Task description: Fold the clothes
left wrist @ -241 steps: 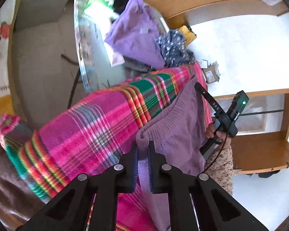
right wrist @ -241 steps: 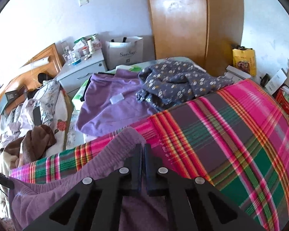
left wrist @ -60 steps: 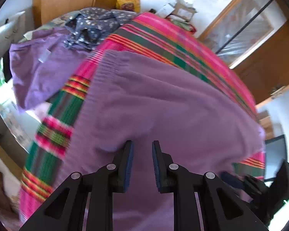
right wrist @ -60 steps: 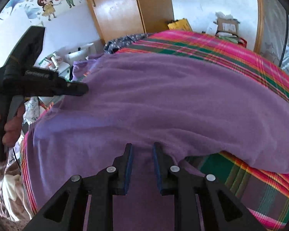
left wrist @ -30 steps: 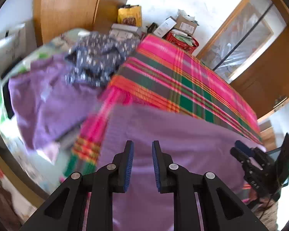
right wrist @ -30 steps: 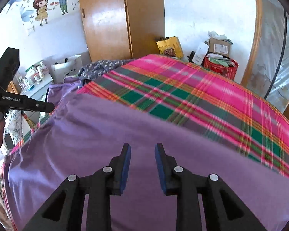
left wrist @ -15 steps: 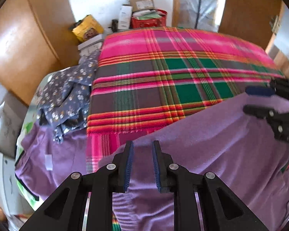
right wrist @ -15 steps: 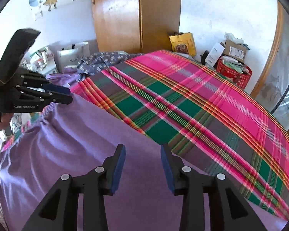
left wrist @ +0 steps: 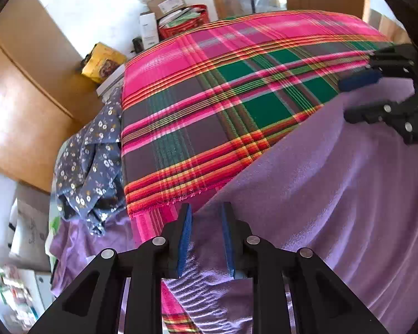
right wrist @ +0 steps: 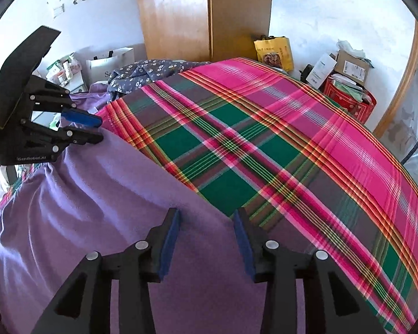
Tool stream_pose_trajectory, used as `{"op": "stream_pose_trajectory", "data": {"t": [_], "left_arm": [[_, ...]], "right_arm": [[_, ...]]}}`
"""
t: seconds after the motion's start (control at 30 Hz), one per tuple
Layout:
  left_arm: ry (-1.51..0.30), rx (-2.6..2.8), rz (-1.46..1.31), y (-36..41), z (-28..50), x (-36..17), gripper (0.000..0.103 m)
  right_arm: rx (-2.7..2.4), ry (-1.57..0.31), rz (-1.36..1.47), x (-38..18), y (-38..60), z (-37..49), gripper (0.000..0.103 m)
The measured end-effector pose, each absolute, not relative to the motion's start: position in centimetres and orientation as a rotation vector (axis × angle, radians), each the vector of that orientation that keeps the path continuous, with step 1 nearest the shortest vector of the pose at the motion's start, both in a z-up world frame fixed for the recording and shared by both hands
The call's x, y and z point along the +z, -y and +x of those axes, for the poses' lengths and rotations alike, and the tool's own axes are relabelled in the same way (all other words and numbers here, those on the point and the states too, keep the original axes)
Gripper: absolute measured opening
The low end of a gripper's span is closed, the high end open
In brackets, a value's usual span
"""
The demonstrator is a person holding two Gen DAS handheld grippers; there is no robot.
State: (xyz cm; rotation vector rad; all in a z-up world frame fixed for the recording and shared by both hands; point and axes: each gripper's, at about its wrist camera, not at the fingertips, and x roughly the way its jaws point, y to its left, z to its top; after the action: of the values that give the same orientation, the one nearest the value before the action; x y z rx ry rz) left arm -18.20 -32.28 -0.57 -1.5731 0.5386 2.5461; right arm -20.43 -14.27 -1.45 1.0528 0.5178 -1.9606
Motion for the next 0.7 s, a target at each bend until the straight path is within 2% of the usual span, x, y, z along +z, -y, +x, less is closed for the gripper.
{"op": "stream_pose_trajectory", "data": {"t": [0.23,0.3,0.43,0.53,0.7], "left_arm": [[-0.763,2.516,-1.462,31.0,-16.8,-0.7,0.022],[-0.744,2.498,-1.463,30.9,-16.7,-0.7,0.012],[-0.742,2.485,-1.464,31.0,-16.7,-0.6,0.012],[-0.741,2.477,-1.455,31.1,-16.8,-0.8,0.005],[-0.780,2.480,-1.438,30.7,-16.4,-1.2,0.003]], "right_arm": [[-1.946,-0.491,1.050,-1.6,13.9,-20.6,0.043],[-1.947,-0.481,1.055,-1.6,13.9,-20.7,0.043],[-1.951,-0.480,1.051,-1.6,13.9,-20.7,0.043],[-1.952,-0.475,1.050,-1.7,13.9,-20.6,0.043],[-1.960,-0.499,1.031,-1.7,14.0,-20.1,0.041]]}}
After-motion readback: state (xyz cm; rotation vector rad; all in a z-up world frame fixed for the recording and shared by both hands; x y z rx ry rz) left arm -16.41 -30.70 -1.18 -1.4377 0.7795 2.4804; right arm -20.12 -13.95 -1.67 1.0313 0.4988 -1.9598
